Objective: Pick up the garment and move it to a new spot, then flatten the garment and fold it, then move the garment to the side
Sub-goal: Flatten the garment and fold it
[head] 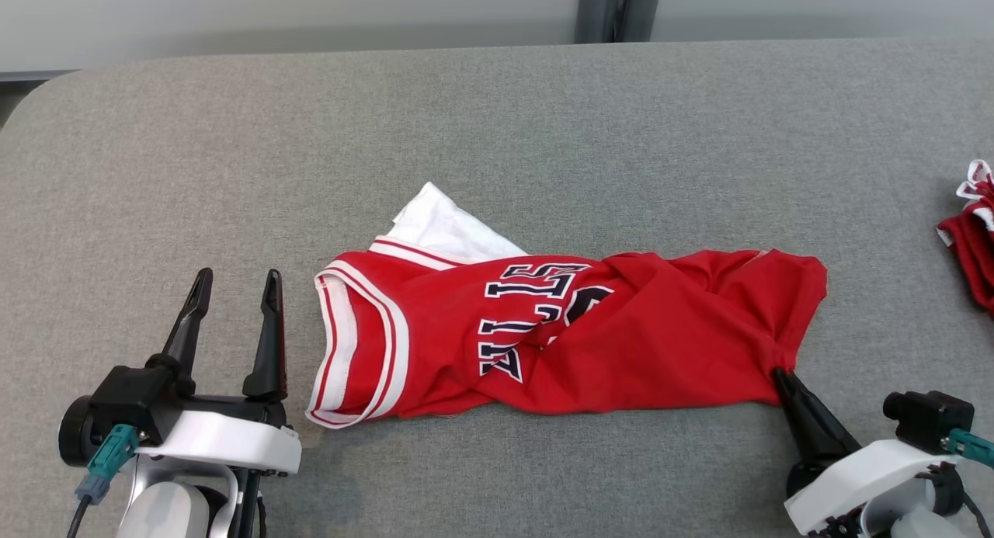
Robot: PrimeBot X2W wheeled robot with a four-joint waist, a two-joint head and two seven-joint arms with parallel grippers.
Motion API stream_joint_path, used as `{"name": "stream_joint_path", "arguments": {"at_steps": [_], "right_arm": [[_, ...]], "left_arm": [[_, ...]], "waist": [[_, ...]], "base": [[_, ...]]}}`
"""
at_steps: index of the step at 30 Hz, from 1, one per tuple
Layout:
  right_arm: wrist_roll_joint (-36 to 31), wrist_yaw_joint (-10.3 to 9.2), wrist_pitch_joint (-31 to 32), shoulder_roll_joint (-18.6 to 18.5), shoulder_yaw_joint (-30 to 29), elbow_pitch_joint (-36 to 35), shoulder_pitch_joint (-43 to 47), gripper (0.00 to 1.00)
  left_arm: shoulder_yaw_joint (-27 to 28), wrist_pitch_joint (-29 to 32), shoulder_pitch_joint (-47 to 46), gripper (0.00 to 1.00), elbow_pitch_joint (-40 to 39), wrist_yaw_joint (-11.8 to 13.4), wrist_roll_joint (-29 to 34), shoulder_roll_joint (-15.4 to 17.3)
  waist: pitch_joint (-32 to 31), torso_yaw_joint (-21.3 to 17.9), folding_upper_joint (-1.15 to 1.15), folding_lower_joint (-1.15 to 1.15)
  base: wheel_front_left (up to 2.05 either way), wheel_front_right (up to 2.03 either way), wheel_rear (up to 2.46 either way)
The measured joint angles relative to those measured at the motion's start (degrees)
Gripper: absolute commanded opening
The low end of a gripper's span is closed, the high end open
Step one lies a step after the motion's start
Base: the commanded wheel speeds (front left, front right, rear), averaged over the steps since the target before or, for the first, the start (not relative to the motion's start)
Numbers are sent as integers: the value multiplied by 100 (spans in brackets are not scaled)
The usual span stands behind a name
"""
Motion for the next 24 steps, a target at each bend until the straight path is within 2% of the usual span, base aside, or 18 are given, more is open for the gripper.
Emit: {"name": "stream_joint_path", "arguments": {"at_steps": [1, 6, 12, 17, 24], "right_arm": [[-18, 0, -1, 55, -35, -27, 15, 100], [-412, 0, -15, 126, -393, -348, 55, 100], [-1459, 0, 13, 181, -1210, -958, 224, 100], [-2342, 0, 333, 561, -1873, -1736, 461, 100], [-2836, 0, 894, 984, -2221, -2599, 1015, 100]], "left_arm": [[-2, 16, 21, 100, -18, 1, -1, 9], [-10, 67, 86, 100, -84, 37, -7, 44], [-5, 92, 316, 100, -177, 129, -30, 41], [-11, 118, 584, 100, -255, 231, -38, 37], [-116, 266, 978, 100, -399, 330, -35, 26]], "waist": [[-3, -16, 0, 0], [-88, -79, 0, 0], [-306, -120, 0, 0], [-540, -161, 0, 0], [-826, -190, 0, 0]], "base": [[0, 0, 0], [0, 0, 0], [0, 0, 0], [0, 0, 0], [0, 0, 0]]}}
